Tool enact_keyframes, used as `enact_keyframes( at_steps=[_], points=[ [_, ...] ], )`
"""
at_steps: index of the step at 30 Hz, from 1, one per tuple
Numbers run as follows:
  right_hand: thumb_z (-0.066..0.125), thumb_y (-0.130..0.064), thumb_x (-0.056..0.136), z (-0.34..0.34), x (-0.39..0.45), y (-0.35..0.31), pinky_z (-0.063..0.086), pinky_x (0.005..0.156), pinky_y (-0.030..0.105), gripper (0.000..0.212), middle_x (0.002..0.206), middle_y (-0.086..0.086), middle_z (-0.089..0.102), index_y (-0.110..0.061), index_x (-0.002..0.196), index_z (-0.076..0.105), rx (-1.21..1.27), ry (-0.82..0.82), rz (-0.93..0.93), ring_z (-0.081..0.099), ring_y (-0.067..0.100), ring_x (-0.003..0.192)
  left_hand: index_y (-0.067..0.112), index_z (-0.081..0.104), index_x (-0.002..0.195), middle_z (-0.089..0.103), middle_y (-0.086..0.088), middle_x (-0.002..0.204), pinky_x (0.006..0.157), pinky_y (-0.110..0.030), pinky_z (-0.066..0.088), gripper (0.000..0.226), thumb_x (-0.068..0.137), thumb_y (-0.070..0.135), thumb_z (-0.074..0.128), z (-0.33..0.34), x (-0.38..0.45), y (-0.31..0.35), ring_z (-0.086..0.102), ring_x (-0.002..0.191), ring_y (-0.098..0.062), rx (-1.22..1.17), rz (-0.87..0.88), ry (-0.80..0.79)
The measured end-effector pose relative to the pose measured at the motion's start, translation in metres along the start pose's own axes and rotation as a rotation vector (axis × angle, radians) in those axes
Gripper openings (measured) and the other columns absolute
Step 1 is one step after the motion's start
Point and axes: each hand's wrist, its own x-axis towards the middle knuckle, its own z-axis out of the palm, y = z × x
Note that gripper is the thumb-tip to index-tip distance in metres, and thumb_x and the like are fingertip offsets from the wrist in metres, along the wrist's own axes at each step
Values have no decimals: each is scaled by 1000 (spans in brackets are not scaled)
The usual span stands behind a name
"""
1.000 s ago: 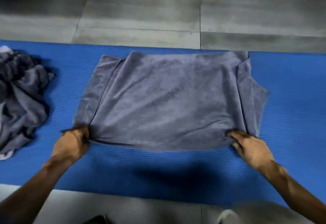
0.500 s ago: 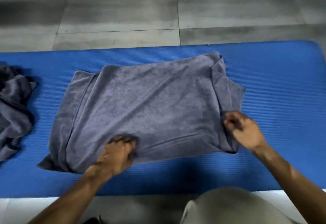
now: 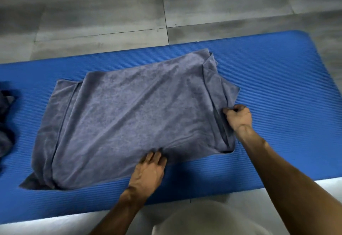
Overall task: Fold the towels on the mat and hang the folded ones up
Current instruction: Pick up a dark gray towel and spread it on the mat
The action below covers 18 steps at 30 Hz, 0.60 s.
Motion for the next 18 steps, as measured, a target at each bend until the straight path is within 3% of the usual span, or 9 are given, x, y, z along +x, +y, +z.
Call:
enact_keyframes(
  at_steps=[3,5,7,11,13,16,18],
  points=[
    [69,-26,80,-11,-3,6,51,79,41,15,80,8,64,-16,81,58,138,29,-43,62,29,82,9,75,84,71,-9,85,65,-30,57,58,31,23,92,1,4,6,70,75,-25,27,6,-35],
    [67,-25,79,-24,-6,16,53,70,43,19,71,3,58,-22,73,49,262,49,-55,59,28,71,10,74,78,70,-7,78,58,-27,55,54,29,24,92,-1,7,7,68,67,-22,-9,-8,-16],
    [64,-17,83,-41,-6,27,55,60,43,21,71,3,54,-23,76,45,364,81,-21,56,27,68,12,73,73,69,-3,75,56,-24,54,51,29,29,90,-4,7,9,68,65,-19,-57,7,-14],
    [55,1,86,-75,-17,55,47,45,27,33,73,0,48,-27,79,38,548,117,93,49,15,62,20,70,72,67,5,80,64,-20,54,36,43,40,74,-3,-4,15,68,72,-13,-132,55,-91],
    [56,-1,86,-85,-25,73,47,50,29,32,74,1,50,-27,79,39,545,122,149,49,16,64,24,68,78,64,9,88,71,-20,53,30,52,40,68,3,-11,15,67,81,-11,-159,43,-154],
    [63,-4,83,-93,-31,89,50,66,38,30,89,11,59,-25,92,45,447,47,183,56,22,75,27,63,65,62,12,79,62,-17,51,36,37,45,75,-1,-15,24,66,73,-7,-156,32,-192],
    [67,-4,83,-96,-26,82,49,73,38,41,94,8,62,-23,109,43,457,21,146,58,20,77,24,62,88,61,8,101,84,-23,47,26,69,41,69,-11,-13,25,60,98,-12,-198,-35,-274]
  ],
)
